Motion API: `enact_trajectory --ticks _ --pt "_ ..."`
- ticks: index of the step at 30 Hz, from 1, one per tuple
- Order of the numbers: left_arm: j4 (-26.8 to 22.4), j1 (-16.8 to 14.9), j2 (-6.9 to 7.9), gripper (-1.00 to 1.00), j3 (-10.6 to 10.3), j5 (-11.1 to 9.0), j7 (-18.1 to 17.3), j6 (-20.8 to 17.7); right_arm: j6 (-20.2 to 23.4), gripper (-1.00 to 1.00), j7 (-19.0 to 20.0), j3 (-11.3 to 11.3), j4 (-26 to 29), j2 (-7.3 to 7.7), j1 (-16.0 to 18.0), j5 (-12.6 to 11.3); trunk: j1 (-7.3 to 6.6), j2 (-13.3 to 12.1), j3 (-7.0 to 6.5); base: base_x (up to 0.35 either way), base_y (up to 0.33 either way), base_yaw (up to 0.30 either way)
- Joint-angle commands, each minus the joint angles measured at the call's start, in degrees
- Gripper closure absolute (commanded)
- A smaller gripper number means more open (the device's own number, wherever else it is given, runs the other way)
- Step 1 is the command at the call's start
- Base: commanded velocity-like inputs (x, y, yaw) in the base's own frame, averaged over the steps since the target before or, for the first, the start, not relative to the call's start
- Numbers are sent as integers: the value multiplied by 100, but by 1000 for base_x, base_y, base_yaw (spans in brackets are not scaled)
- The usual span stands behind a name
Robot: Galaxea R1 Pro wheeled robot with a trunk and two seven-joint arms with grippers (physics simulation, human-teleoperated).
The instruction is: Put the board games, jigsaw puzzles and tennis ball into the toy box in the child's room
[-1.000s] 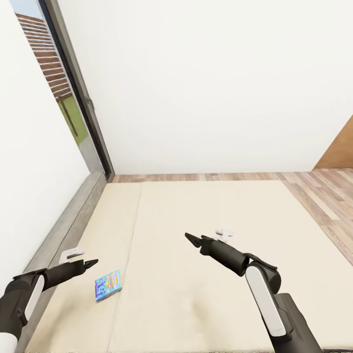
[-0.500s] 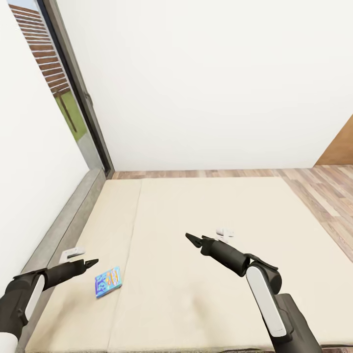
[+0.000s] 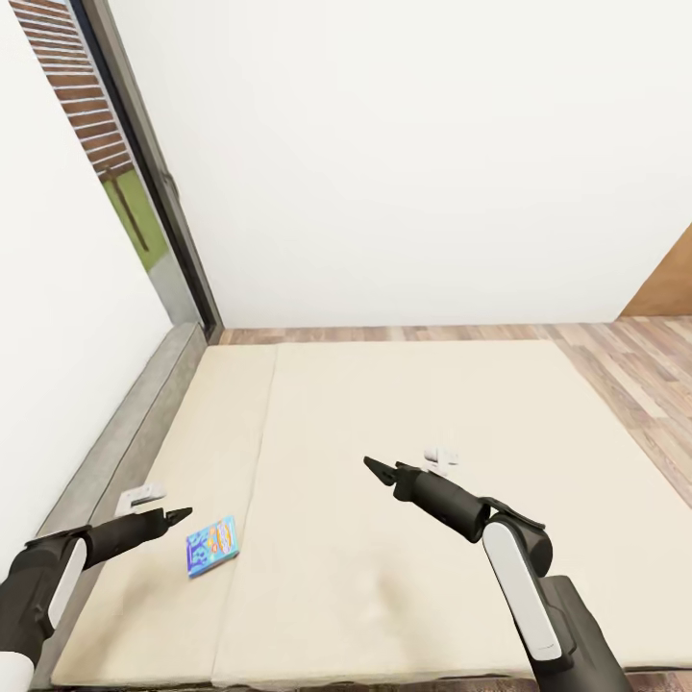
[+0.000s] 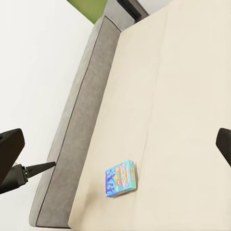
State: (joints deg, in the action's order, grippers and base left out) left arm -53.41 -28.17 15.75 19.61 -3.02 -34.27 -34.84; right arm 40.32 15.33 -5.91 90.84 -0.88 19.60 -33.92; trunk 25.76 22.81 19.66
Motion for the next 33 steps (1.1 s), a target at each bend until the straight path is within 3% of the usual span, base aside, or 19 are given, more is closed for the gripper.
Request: enact_trajectory --ticks 1,27,31,33 --pt "-3 -4 3 -100 11 -32 -12 -49 30 -100 13 6 4 -4 3 0 3 11 19 0 0 0" --pt "-55 -4 35 -100 41 -33 -48 -42 39 -100 39 10 11 0 6 -6 3 11 262 0 0 0" --pt "-73 -4 40 -100 48 -32 -69 -47 49 -100 447 7 12 0 4 -14 3 11 299 0 0 0" --pt "-78 -4 37 -100 50 -32 -70 -48 57 -100 1026 9 12 0 6 -16 3 11 318 0 0 0"
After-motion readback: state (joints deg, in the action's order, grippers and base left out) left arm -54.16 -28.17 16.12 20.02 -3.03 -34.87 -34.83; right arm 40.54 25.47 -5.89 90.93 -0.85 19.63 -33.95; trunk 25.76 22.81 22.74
